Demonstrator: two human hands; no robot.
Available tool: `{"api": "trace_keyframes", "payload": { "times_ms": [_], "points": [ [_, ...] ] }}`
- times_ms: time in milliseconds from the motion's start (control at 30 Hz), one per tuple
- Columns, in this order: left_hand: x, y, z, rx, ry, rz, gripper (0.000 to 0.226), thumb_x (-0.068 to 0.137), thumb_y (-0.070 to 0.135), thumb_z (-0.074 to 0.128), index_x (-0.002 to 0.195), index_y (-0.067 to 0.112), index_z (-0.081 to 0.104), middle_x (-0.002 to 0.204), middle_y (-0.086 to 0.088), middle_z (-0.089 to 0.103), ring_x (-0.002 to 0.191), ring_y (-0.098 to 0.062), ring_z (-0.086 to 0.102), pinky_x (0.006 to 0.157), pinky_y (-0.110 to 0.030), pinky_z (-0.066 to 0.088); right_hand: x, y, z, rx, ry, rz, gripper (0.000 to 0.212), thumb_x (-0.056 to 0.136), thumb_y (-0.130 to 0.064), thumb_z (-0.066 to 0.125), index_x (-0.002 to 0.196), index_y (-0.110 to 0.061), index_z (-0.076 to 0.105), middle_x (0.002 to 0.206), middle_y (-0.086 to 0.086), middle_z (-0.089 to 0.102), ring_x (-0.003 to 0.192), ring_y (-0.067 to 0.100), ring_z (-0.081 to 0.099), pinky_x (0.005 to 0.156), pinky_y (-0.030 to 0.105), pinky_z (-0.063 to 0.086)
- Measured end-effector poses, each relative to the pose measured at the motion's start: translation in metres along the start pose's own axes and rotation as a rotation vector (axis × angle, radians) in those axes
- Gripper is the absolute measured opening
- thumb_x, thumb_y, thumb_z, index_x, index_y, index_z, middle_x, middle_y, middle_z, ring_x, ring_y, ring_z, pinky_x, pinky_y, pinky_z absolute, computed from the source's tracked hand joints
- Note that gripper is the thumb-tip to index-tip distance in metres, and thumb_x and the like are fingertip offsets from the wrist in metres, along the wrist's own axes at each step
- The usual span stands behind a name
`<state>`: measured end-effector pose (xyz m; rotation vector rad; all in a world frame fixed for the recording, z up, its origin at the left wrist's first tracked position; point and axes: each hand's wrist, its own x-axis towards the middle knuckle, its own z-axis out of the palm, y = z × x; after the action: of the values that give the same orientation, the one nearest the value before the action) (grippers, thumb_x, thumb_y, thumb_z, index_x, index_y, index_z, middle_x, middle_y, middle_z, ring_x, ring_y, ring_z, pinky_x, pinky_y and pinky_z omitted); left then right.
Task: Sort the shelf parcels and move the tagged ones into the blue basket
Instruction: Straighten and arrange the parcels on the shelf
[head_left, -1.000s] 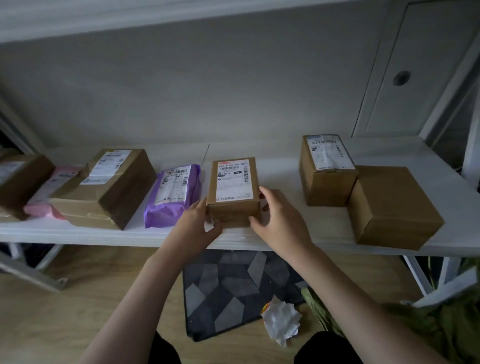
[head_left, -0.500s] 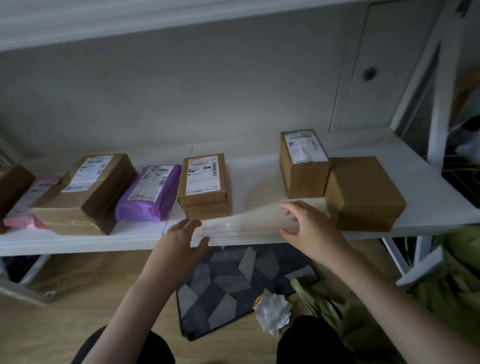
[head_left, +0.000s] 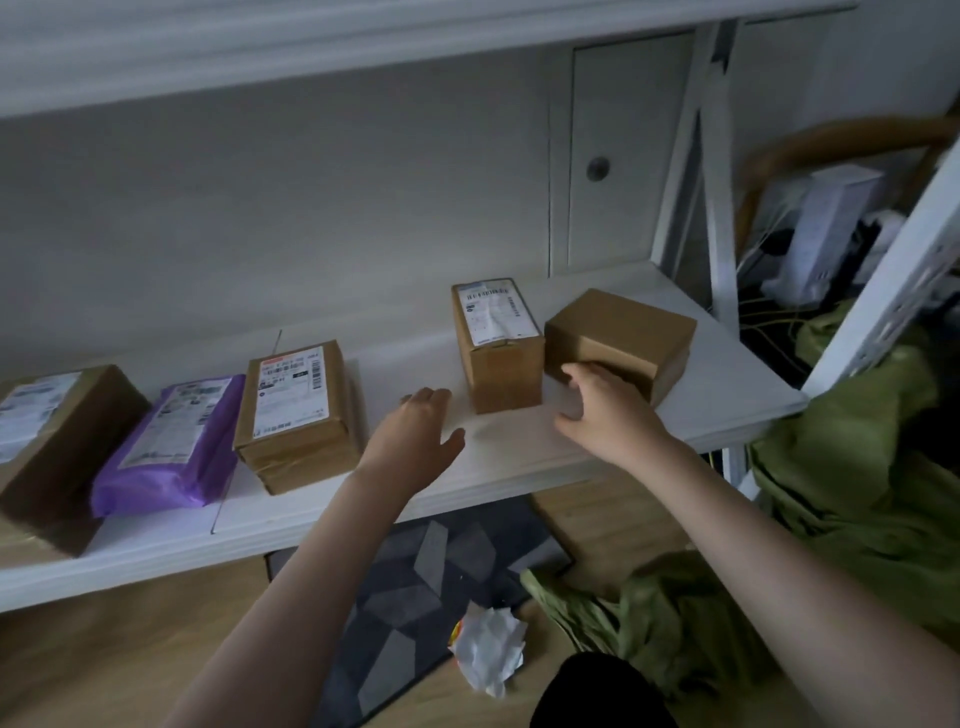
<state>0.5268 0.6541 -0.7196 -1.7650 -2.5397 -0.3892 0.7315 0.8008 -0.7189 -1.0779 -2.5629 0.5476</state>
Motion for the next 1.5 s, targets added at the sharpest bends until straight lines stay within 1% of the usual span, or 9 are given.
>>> {"api": "trace_keyframes", "payload": {
  "times_ms": [67,200,300,467,633,767,1000,1233,1500],
  "points": [
    [0.016,0.007,0.006,-0.043,-0.007,0.0,0.042,0.093,0.038,0.058,0.127,0.015,0.052,0.118,-0.005,0.061,0.104,-0.023,0.059,0.086,-0.039,0.054,0.007,-0.004,-0.002,0.028,-0.018,0.001,0.067,0.092,-0.036,0.067,0.149,-0.015,0.039,0.143,0.001,0.051,0.128,0.021,0.053,0.099,0.036,0.049],
    [0.029,0.022,0.014,-0.105,0.025,0.007,0.037,0.092,0.037,0.059,0.12,0.015,0.054,0.111,-0.003,0.063,0.097,-0.021,0.061,0.081,-0.037,0.056,0.012,-0.014,-0.001,0.096,-0.002,-0.034,0.031,0.088,-0.034,0.071,0.113,-0.023,0.056,0.109,-0.009,0.059,0.1,0.013,0.062,0.077,0.028,0.051],
    [0.013,0.026,0.013,-0.118,0.034,0.016,0.042,0.093,0.04,0.058,0.127,0.015,0.053,0.118,-0.003,0.063,0.104,-0.02,0.06,0.087,-0.032,0.053,0.003,-0.018,-0.001,0.099,0.035,-0.071,0.026,0.089,-0.034,0.069,0.109,-0.025,0.056,0.104,-0.012,0.057,0.096,0.01,0.061,0.075,0.026,0.05],
    [-0.054,0.022,0.001,-0.186,0.021,0.022,0.052,0.094,0.047,0.056,0.14,0.027,0.044,0.135,0.003,0.057,0.117,-0.016,0.056,0.096,-0.028,0.047,-0.038,-0.018,-0.001,0.135,-0.01,-0.119,0.037,0.09,-0.042,0.068,0.122,-0.028,0.057,0.107,-0.019,0.055,0.101,0.002,0.055,0.072,0.012,0.04],
    [-0.069,0.005,-0.011,-0.198,0.014,-0.012,0.066,0.089,0.051,0.064,0.145,0.026,0.041,0.14,0.005,0.054,0.118,-0.015,0.058,0.095,-0.026,0.049,-0.041,-0.013,0.003,0.134,-0.097,-0.083,0.075,0.082,-0.057,0.072,0.145,-0.03,0.042,0.133,-0.015,0.054,0.117,0.005,0.054,0.095,0.029,0.051],
    [-0.032,0.001,-0.014,-0.202,-0.003,0.039,0.079,0.081,0.06,0.067,0.146,0.025,0.039,0.138,0.003,0.054,0.117,-0.016,0.058,0.094,-0.034,0.053,-0.023,-0.029,-0.001,0.145,-0.152,-0.143,0.08,0.082,-0.051,0.075,0.148,-0.031,0.035,0.141,-0.009,0.052,0.118,0.01,0.056,0.09,0.025,0.05],
    [-0.016,0.0,-0.002,-0.081,0.074,0.057,0.081,0.082,0.063,0.064,0.146,0.023,0.035,0.139,0.002,0.051,0.121,-0.019,0.053,0.091,-0.036,0.053,-0.006,-0.044,0.015,-0.005,0.049,-0.239,0.089,0.083,-0.047,0.073,0.154,-0.027,0.024,0.135,0.001,0.053,0.102,0.014,0.063,0.076,0.024,0.055],
    [-0.062,-0.019,-0.034,-0.057,0.4,0.088,0.072,0.085,0.042,0.069,0.144,0.009,0.043,0.139,-0.007,0.052,0.127,-0.024,0.051,0.098,-0.036,0.048,-0.02,-0.078,0.023,0.095,0.308,-0.478,0.083,0.083,-0.038,0.076,0.151,-0.012,0.035,0.141,0.002,0.049,0.104,0.013,0.065,0.07,0.019,0.058],
    [-0.083,-0.029,-0.048,-0.08,0.399,0.07,0.074,0.084,0.037,0.072,0.146,0.013,0.04,0.147,-0.003,0.046,0.136,-0.02,0.042,0.105,-0.029,0.038,-0.025,-0.101,0.022,0.129,0.303,-0.535,0.083,0.081,-0.037,0.079,0.149,-0.014,0.038,0.141,0.002,0.05,0.109,0.017,0.067,0.074,0.012,0.049]
  ]
}}
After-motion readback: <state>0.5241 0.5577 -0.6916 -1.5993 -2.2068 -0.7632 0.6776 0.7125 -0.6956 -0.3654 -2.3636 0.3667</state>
